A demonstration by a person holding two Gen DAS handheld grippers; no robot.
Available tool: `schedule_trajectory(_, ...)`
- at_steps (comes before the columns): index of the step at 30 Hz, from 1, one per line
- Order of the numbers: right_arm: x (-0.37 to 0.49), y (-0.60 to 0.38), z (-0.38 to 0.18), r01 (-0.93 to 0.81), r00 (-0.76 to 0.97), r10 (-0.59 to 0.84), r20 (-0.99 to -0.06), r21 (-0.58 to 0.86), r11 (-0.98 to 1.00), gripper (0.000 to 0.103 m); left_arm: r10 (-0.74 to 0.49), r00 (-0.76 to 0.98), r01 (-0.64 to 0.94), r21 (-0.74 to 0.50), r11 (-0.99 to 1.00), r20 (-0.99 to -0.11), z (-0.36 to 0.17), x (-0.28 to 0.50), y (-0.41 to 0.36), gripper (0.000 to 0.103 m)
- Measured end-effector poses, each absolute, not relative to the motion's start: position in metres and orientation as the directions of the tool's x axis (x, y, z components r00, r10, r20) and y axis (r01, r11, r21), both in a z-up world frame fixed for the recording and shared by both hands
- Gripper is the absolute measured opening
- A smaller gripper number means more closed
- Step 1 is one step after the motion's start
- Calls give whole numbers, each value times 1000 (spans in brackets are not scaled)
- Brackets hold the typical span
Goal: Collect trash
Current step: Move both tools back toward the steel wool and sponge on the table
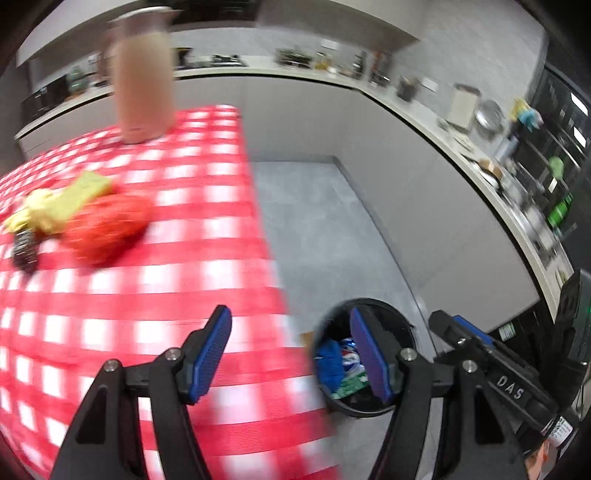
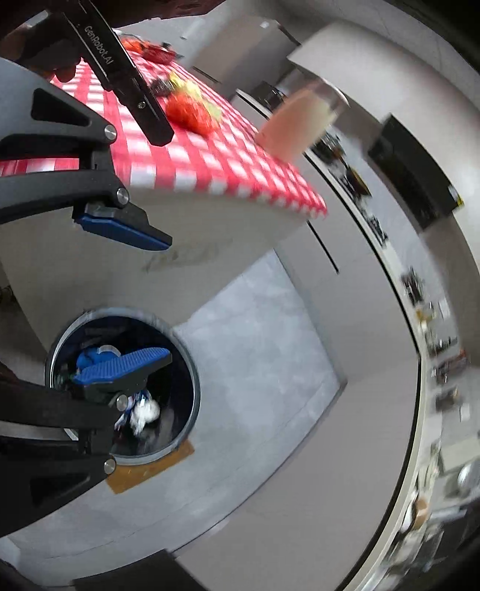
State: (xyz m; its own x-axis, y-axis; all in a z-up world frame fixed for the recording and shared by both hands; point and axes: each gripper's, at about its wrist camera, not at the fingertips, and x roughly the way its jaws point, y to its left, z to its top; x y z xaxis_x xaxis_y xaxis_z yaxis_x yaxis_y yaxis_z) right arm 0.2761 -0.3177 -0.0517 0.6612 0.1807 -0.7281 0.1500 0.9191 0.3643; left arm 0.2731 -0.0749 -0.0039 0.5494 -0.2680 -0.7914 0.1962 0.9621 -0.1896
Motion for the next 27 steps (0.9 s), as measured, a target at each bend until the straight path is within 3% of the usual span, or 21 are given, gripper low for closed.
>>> schedule_trajectory(12,320,-165,-32,8,648,263,-715,352,936,58,-165,623,19,-196,980,-764,5,292,84,68)
schedule_trajectory(27,371,-31,-25,-81,622,287,-729,305,949,66,-169,650,25,-202,979,-740,7,331,170,68)
